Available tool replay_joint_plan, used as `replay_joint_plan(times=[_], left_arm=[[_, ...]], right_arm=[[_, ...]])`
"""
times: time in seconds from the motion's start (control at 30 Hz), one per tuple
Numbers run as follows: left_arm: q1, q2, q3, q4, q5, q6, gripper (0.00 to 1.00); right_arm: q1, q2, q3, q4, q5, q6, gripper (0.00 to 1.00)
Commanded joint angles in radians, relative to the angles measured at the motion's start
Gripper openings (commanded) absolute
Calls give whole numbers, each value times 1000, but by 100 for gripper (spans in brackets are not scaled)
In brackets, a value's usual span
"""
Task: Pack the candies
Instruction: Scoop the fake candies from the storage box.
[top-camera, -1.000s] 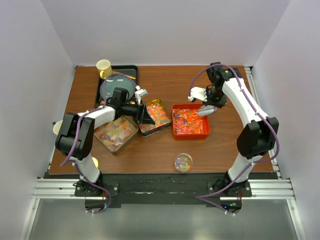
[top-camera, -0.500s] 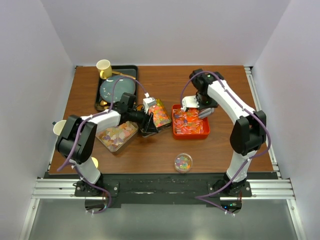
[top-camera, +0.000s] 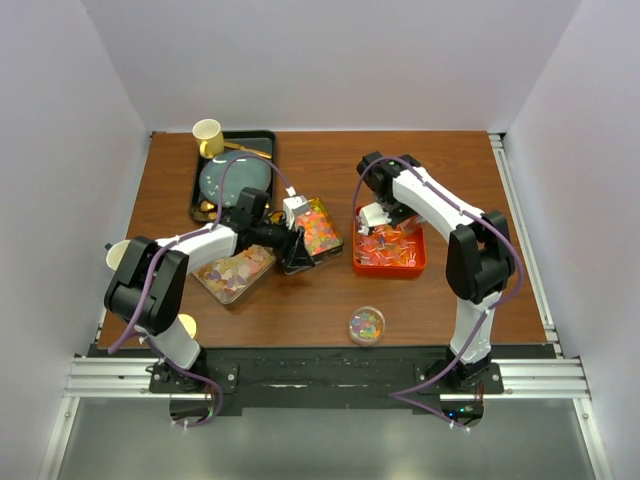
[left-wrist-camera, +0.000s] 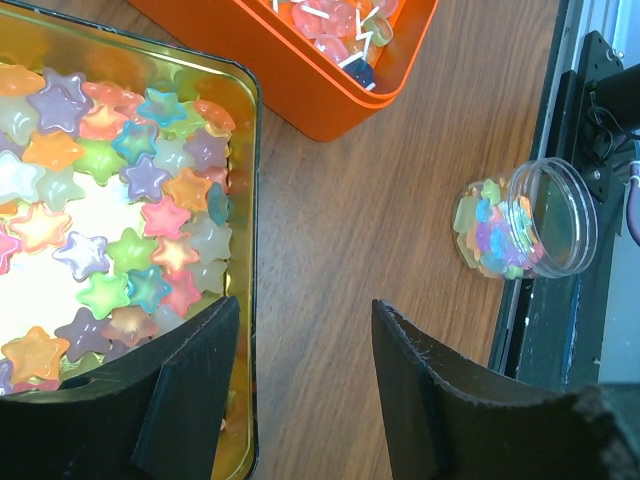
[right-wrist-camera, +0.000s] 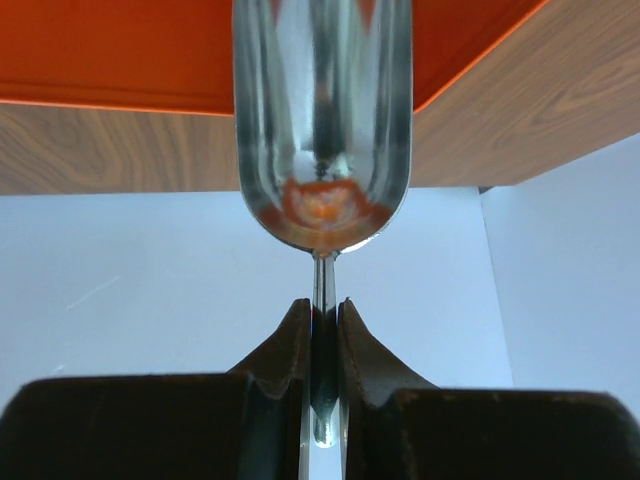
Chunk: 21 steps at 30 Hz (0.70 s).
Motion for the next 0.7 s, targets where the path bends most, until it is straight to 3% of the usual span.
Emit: replay_joint_plan(times=[0.0,0.27,0.67], left_arm=[[2,-16,-2,54,29,2,60],[0,12,-15,98,55,12,60],[2,22,-21,106,61,12,60]], right_arm=[[3,-24,-32,-56,8,-57,0],[5,-114,-101,-53,-219,-109,0],[17,-85,-137,70,-306,-104,0]])
